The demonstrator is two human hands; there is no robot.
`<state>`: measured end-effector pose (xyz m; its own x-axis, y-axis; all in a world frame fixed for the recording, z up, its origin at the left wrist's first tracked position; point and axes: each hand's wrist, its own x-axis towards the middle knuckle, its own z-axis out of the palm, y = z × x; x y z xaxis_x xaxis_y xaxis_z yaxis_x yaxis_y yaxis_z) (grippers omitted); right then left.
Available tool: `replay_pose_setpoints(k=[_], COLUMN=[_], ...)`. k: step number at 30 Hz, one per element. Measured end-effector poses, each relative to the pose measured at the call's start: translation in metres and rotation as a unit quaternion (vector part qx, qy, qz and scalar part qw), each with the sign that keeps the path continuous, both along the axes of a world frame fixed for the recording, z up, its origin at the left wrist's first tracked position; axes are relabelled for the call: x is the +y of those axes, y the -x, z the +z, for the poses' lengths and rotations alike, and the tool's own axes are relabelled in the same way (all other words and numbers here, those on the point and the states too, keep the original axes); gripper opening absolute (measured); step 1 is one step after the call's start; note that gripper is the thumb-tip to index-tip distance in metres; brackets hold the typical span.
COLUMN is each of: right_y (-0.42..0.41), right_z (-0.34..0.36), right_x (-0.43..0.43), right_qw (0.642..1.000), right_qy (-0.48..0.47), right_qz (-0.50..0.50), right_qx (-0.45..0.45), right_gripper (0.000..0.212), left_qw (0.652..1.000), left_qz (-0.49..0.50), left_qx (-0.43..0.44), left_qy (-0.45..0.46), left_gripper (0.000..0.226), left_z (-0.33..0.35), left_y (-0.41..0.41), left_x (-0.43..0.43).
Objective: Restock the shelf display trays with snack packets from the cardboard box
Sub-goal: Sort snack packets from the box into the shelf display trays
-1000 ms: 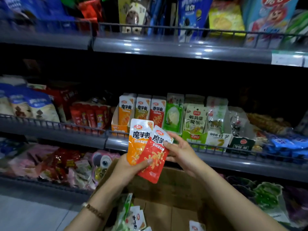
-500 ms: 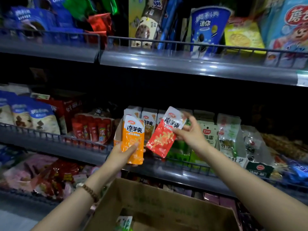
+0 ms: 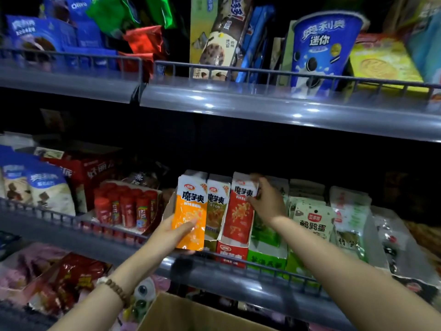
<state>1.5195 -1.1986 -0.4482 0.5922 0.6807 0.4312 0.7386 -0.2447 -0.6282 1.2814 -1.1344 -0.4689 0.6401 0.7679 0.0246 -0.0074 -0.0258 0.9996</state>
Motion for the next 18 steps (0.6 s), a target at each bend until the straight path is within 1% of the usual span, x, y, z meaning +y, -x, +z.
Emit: replay_pose_setpoints(k=[2,5,8,10,12,13,14,16,17,18], right_y=[-0.003,-0.008,-0.008,-0.002,0.014,0.025,0.037,0.056,0.063,0.068], right_z=[-0.008,-0.014,-0.014,-0.006,0.007,0.014,0.020,0.029,0.031,0.033], right_x=[0.000,-0.001,-0.002,0.002,0.008,0.011,0.013,0.014,0.014,0.015], right_qw=[0.998,0.993,0.990,0.993,0.999,0.997,0.989,0.951,0.932,0.923], right_qy=[0.009,0.038,0.063,0.038,-0.028,-0.050,-0.052,-0.004,0.027,0.046], right_qz=[-0.010,-0.026,-0.044,-0.045,0.002,0.046,0.103,0.221,0.263,0.288], right_qx=[-0.055,-0.106,-0.118,-0.103,-0.034,0.025,0.093,0.216,0.247,0.253], right_gripper=[0.051,0.058,0.061,0.058,0.051,0.048,0.049,0.056,0.061,0.064], left_qw=[1.000,1.000,0.999,0.999,0.999,0.999,0.999,0.998,0.998,0.997], left_qz=[-0.011,-0.013,-0.024,-0.025,-0.018,-0.017,-0.018,-0.024,-0.028,-0.027], left_qx=[0.007,0.013,0.022,0.022,0.018,0.016,0.013,0.008,0.008,0.004], left_qy=[-0.008,-0.004,-0.022,-0.035,-0.038,-0.043,-0.048,-0.052,-0.058,-0.070], left_gripper=[0.024,0.027,0.027,0.026,0.023,0.022,0.021,0.021,0.021,0.021], left_z=[-0.005,-0.010,-0.011,-0.010,-0.010,-0.009,-0.008,-0.007,-0.006,-0.006], left_y=[-0.002,-0.003,-0.003,-0.002,0.000,0.000,0.002,0.004,0.005,0.006], left_x=[0.003,0.005,0.004,0.003,0.003,0.004,0.004,0.006,0.007,0.010])
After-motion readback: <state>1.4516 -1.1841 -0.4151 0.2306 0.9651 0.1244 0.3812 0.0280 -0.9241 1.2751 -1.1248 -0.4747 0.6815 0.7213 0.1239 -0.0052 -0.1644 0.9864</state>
